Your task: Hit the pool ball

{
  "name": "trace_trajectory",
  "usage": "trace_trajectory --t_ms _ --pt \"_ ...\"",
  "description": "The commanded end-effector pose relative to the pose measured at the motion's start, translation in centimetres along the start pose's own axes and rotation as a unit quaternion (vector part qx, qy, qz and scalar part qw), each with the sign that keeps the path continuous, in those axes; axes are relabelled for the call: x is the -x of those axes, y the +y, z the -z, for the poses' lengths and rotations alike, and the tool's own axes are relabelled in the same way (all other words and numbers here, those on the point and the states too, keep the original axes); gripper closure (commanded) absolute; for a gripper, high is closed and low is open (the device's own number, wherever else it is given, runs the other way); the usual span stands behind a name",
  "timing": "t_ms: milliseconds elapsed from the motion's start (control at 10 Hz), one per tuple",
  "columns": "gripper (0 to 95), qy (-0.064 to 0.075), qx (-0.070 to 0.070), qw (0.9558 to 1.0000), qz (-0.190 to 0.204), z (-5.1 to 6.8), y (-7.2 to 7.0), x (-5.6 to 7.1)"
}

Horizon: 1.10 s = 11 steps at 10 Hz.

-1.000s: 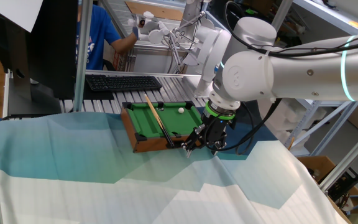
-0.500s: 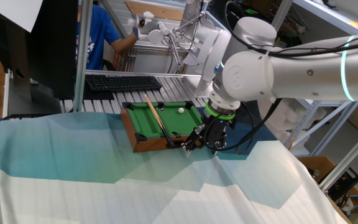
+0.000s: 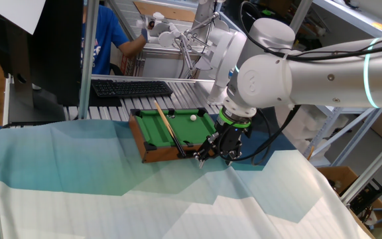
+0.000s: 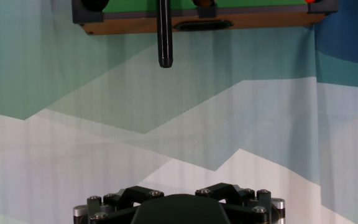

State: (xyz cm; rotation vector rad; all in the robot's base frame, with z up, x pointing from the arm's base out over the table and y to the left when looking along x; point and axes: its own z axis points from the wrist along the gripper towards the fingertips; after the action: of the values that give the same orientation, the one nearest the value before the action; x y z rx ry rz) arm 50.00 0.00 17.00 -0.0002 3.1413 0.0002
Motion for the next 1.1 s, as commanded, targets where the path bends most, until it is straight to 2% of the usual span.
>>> trace_trajectory --t_ms 100,1100 --pt "95.0 0.017 0.0 0.9932 -0.115 0.0 0.0 0.0" --pt "95.0 0.018 0.001 0.9932 -0.115 -0.02 0.01 -0.01"
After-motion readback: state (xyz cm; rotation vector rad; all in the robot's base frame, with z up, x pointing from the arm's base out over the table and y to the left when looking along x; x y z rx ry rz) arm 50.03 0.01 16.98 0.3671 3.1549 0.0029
